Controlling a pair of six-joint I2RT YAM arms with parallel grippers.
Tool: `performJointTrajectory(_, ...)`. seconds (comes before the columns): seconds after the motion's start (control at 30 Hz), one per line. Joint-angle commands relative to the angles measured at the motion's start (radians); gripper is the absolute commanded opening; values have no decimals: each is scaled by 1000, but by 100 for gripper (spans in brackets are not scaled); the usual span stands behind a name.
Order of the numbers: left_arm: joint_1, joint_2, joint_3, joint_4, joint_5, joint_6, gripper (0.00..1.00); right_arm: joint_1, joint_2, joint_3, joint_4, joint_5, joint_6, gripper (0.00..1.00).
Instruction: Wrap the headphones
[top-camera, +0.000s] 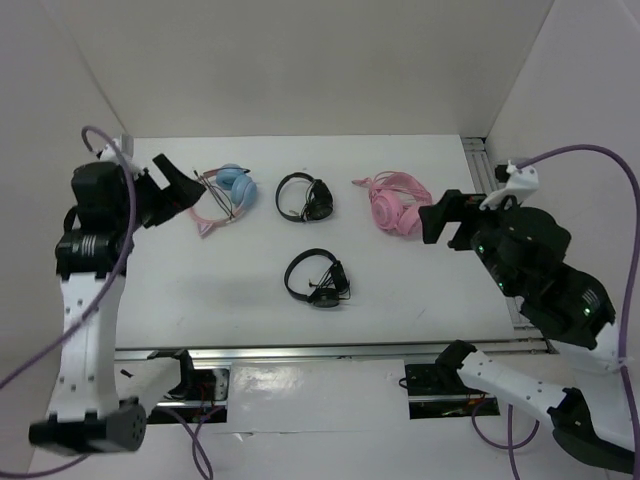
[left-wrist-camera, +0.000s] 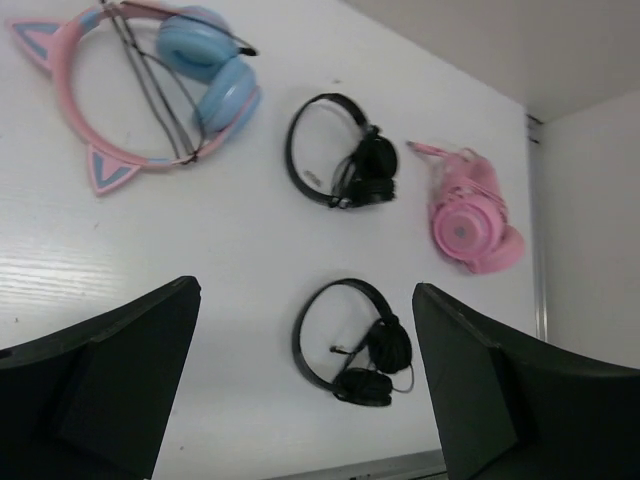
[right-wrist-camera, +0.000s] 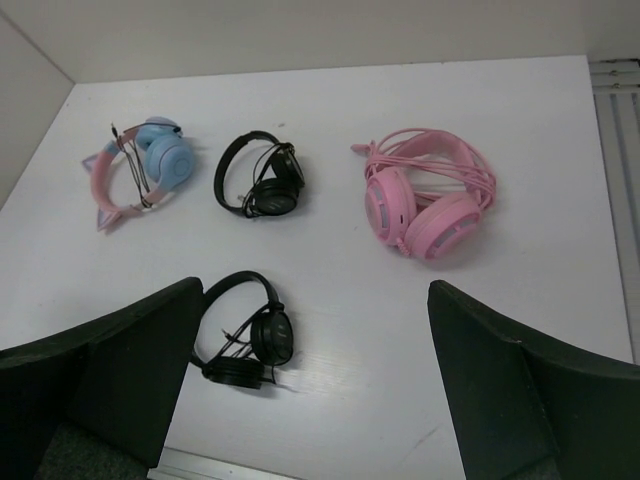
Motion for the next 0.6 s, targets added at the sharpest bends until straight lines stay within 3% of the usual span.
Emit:
performJointTrajectory(0.0, -51, -224, -37, -47, 24, 37, 100, 8, -43, 61, -125, 28, -23, 100)
performJointTrajectory(0.13, -60, -412, -23, -162, -89, 37, 100, 8, -80, 91, -197, 70, -35, 100)
performJointTrajectory(0.33, -60, -565, 1, -243, -122, 27, 100, 8, -116, 178, -290, 104, -25, 100)
performJointTrajectory(0.57, -60, -555, 23, -299, -151, 81, 100, 8, -157, 161, -298, 114, -15, 100)
